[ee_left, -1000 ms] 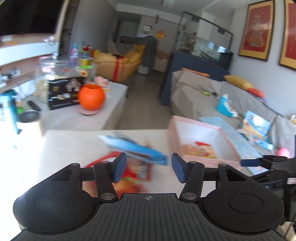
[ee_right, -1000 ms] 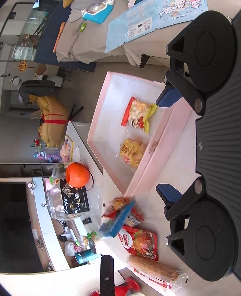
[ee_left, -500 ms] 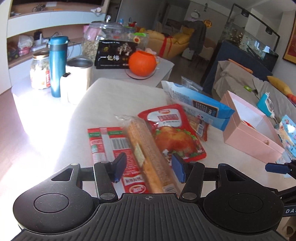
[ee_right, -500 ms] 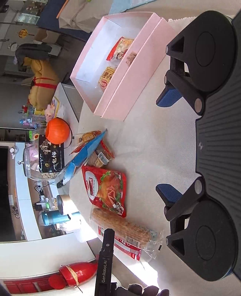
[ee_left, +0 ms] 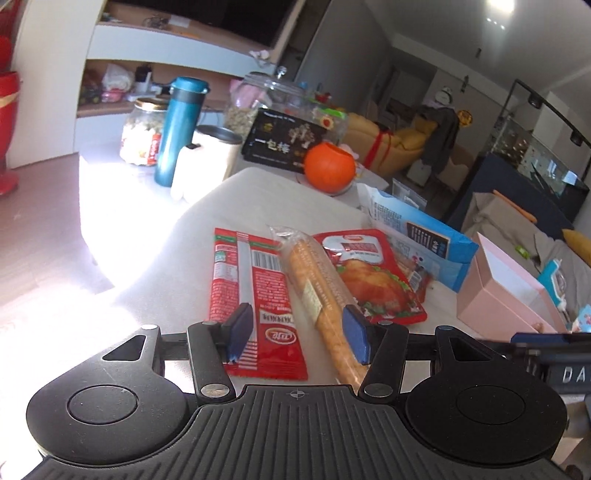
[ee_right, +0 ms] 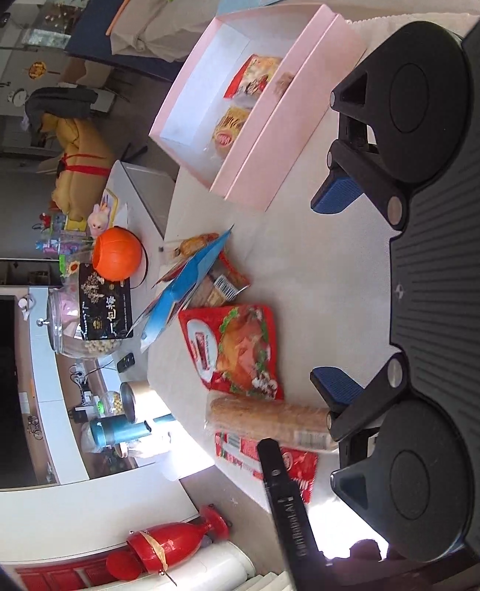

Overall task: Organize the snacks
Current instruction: 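Grasp the red sausage pack with the left gripper while the right gripper reaches the bread loaf bag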

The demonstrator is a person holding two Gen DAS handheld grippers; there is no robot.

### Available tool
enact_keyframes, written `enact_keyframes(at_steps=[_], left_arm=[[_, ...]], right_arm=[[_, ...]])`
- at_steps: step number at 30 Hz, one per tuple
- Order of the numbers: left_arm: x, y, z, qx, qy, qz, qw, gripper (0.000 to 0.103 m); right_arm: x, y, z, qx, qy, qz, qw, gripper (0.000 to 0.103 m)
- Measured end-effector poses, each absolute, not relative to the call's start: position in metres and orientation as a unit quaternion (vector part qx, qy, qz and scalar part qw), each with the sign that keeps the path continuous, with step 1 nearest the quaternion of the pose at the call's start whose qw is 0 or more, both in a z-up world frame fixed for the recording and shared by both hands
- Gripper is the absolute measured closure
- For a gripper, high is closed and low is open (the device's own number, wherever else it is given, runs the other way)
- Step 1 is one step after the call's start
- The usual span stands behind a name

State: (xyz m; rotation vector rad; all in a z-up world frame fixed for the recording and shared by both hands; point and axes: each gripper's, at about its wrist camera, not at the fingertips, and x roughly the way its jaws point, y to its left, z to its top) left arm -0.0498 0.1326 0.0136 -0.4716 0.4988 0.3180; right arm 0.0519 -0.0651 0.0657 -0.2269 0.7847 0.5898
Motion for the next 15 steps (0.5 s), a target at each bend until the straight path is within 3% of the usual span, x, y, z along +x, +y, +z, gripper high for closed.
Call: enact_keyframes(at_steps=[8,15], left_arm=[[-0.064,0.143,0.005,-0.243,0.216,0.175,0.929,0.045],[-0.078,0.165,0.000,-0.299,0.203,0.193,0.912,0.046]], right_arm=[[0.067,-0.004,0.080,-0.096,0.397,0.325,0.853,0.012],[0.100,0.049,0.056,-0.081,0.460,0.359,0.808,0.034]])
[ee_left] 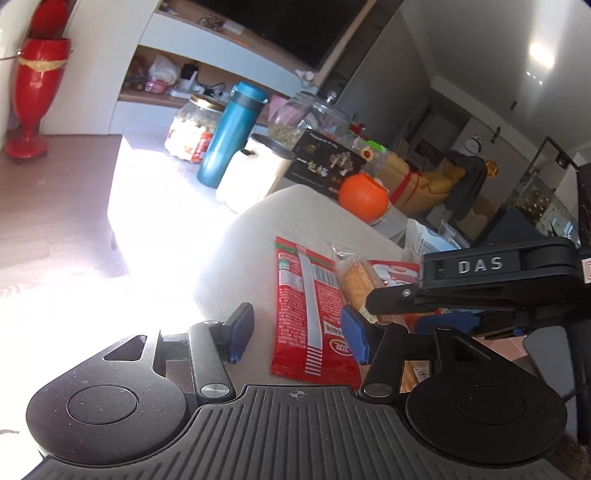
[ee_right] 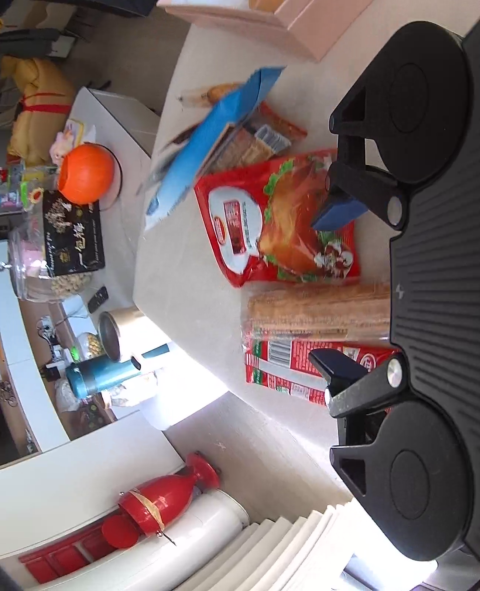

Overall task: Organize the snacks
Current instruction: 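Grasp the red sausage pack with the left gripper while the right gripper reaches the bread loaf bag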

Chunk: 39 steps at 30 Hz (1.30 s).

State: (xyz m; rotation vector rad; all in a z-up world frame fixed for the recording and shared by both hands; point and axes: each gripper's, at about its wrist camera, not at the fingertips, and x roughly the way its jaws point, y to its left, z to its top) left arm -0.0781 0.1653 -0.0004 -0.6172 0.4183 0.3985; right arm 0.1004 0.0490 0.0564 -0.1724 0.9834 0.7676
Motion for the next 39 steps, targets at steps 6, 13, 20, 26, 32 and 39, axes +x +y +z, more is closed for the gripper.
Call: enact_keyframes(at_steps=[6,13,20,26,32,39], left_arm=[[-0.075,0.162,0.001,-0.289,0.206,0.186,0.916,0.046],[-0.069,0.163,0.001,-0.284,0.215,0.158,0.921,0.046],[-0.038,0.173,0.030,-0.217,0.270,0.146,0.927,0.046],[0.029,0.171,0.024,-0.068,0.367,0.152,0.915,0.041],[0.039,0.156,0.025,-0.049,0.374,0.094,0.921,0.056],[-0.008,0.110,0.024,-0.049,0.385,-0.025,0.921,0.068]], right_arm=[[0.091,0.061,0.040,-0.140,0.473,0.360,0.792,0.067],[0.070,-0.013,0.044,-0.135,0.462,0.328,0.813,0.067],[0.046,-0.081,0.038,-0.106,0.443,0.323,0.830,0.065],[0.032,-0.079,0.034,-0.101,0.433,0.347,0.826,0.054],[0.027,-0.084,0.039,-0.098,0.415,0.342,0.837,0.047],[0.028,-0.104,0.045,-0.101,0.398,0.328,0.851,0.025]])
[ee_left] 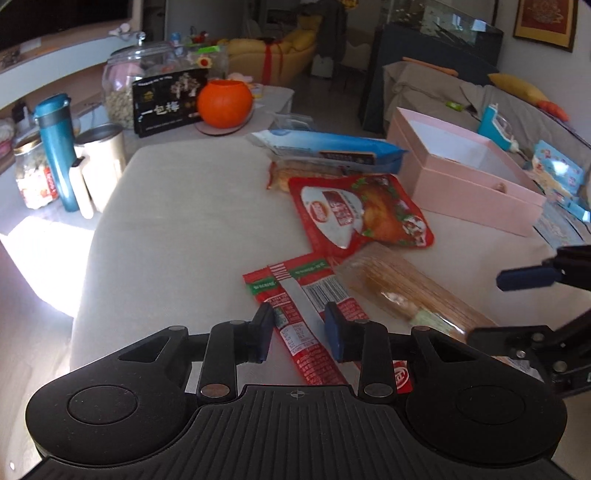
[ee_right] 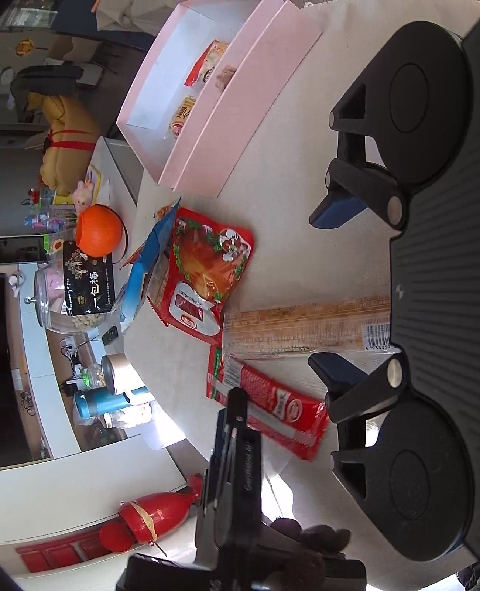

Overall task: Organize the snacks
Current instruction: 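Grasp the red sausage pack with the left gripper while the right gripper reaches the bread loaf bag, then lift the sausage pack with the left gripper while the right gripper grasps the bread loaf bag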

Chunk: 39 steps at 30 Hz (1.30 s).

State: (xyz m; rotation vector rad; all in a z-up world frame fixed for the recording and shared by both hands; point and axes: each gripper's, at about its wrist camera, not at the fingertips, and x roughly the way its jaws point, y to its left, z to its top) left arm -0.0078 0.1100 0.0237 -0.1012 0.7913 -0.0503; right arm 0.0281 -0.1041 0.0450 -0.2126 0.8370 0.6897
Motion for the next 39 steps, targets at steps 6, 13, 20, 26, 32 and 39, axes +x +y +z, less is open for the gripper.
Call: enact_keyframes(at_steps=[6,13,20,26,32,39], left_arm=[[-0.026,0.094,0.026,-0.015,0.398,-0.040,0.917,0.068],[-0.013,0.094,0.026,-0.057,0.402,-0.028,0.913,0.059],[0.012,0.054,0.022,-0.024,0.397,-0.058,0.916,0.048],[0.016,0.041,0.012,0.043,0.383,-0.086,0.919,0.038],[0.014,0.063,0.014,0.028,0.391,-0.090,0.915,0.038],[0.015,0.055,0.018,0.040,0.421,-0.110,0.900,0.036]], right_arm=[[0.031,-0.080,0.031,-0.130,0.399,0.330,0.846,0.021],[0.045,-0.083,0.030,-0.125,0.414,0.305,0.849,0.060],[0.038,-0.131,0.021,-0.133,0.405,0.243,0.871,0.038],[0.043,-0.158,0.009,-0.080,0.396,0.227,0.886,0.010],[0.049,-0.152,0.008,-0.098,0.409,0.233,0.877,0.000],[0.060,-0.133,0.018,-0.156,0.397,0.264,0.865,0.006]])
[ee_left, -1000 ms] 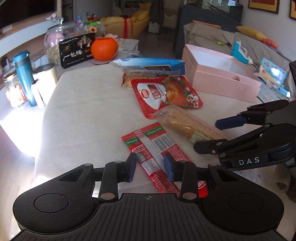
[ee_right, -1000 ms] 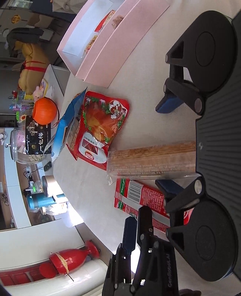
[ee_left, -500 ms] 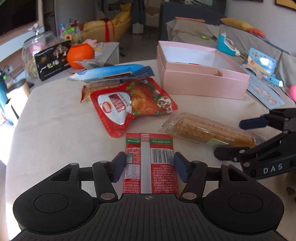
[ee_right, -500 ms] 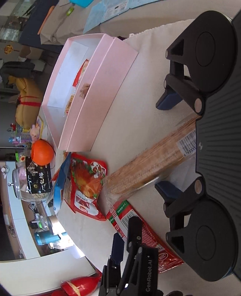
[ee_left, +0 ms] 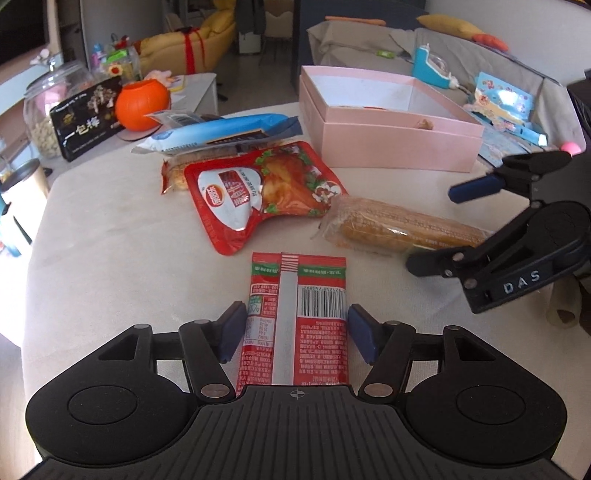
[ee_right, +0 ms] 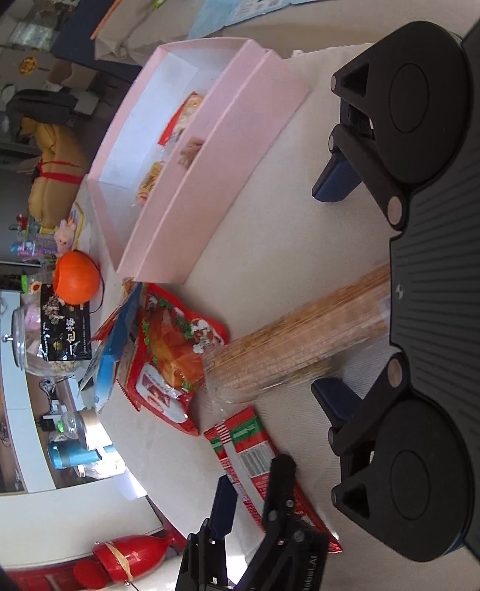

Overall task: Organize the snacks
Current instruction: 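Lift the sausage pack with the left gripper while the right gripper grasps the bread loaf bag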

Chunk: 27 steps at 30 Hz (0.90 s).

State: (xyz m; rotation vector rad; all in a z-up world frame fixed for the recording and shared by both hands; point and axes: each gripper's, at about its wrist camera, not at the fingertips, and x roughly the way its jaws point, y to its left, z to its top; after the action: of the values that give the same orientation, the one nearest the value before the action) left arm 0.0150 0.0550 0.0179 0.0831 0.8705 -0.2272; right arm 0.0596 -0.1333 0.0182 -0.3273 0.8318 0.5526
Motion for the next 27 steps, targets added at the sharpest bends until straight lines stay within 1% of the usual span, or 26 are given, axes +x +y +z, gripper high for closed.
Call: enact_keyframes(at_steps=[2,3,4,5,6,7,8,9,11,12,14,15,19,21,23,24,25,27], left_arm=[[0.016,0.052,0.018,0.046,0.425,-0.106,0.898,0.036],[0.016,0.052,0.018,0.044,0.428,-0.107,0.896,0.036],[0.016,0.054,0.019,0.043,0.432,-0.110,0.894,0.036],[0.015,0.055,0.019,0.042,0.434,-0.113,0.893,0.036],[0.014,0.056,0.019,0.042,0.436,-0.117,0.891,0.036],[0.012,0.057,0.019,0.040,0.435,-0.120,0.892,0.038],[0.009,0.058,0.020,0.040,0.431,-0.117,0.894,0.041],[0.007,0.059,0.019,0.039,0.428,-0.116,0.896,0.042],[0.002,0.058,0.020,0.034,0.420,-0.113,0.900,0.049],[0.001,0.057,0.021,0.027,0.417,-0.119,0.901,0.051],[0.000,0.055,0.027,-0.003,0.406,-0.144,0.902,0.051],[0.001,0.051,0.032,-0.012,0.396,-0.153,0.905,0.051],[0.011,0.037,0.045,-0.013,0.376,-0.161,0.913,0.052],[0.017,0.032,0.044,-0.014,0.377,-0.154,0.913,0.052],[0.019,0.027,0.038,-0.004,0.379,-0.138,0.915,0.051],[0.019,0.027,0.034,-0.003,0.380,-0.131,0.915,0.051],[0.019,0.027,0.031,-0.007,0.382,-0.125,0.915,0.051],[0.016,0.030,0.028,-0.014,0.381,-0.121,0.917,0.051]], right_arm=[[0.062,-0.124,0.019,-0.163,0.391,0.272,0.864,0.015],[0.065,-0.120,0.020,-0.158,0.399,0.281,0.859,0.030],[0.066,-0.119,0.022,-0.143,0.408,0.295,0.852,0.049],[0.064,-0.119,0.025,-0.138,0.415,0.305,0.846,0.057],[0.061,-0.119,0.029,-0.142,0.416,0.306,0.845,0.067],[0.058,-0.122,0.032,-0.142,0.417,0.307,0.844,0.071],[0.055,-0.127,0.035,-0.136,0.418,0.309,0.844,0.072],[0.052,-0.134,0.039,-0.127,0.421,0.309,0.843,0.074],[0.049,-0.153,0.046,-0.102,0.430,0.307,0.843,0.075],[0.048,-0.165,0.052,-0.086,0.431,0.303,0.846,0.077],[0.046,-0.186,0.065,-0.066,0.422,0.293,0.855,0.086],[0.046,-0.194,0.071,-0.059,0.416,0.288,0.861,0.094],[0.047,-0.223,0.096,-0.042,0.380,0.275,0.882,0.094],[0.046,-0.226,0.095,-0.052,0.370,0.268,0.888,0.094],[0.044,-0.224,0.087,-0.057,0.374,0.269,0.886,0.090],[0.045,-0.222,0.082,-0.059,0.381,0.272,0.882,0.079],[0.046,-0.218,0.075,-0.060,0.389,0.275,0.877,0.064],[0.047,-0.209,0.064,-0.055,0.393,0.282,0.874,0.048]])
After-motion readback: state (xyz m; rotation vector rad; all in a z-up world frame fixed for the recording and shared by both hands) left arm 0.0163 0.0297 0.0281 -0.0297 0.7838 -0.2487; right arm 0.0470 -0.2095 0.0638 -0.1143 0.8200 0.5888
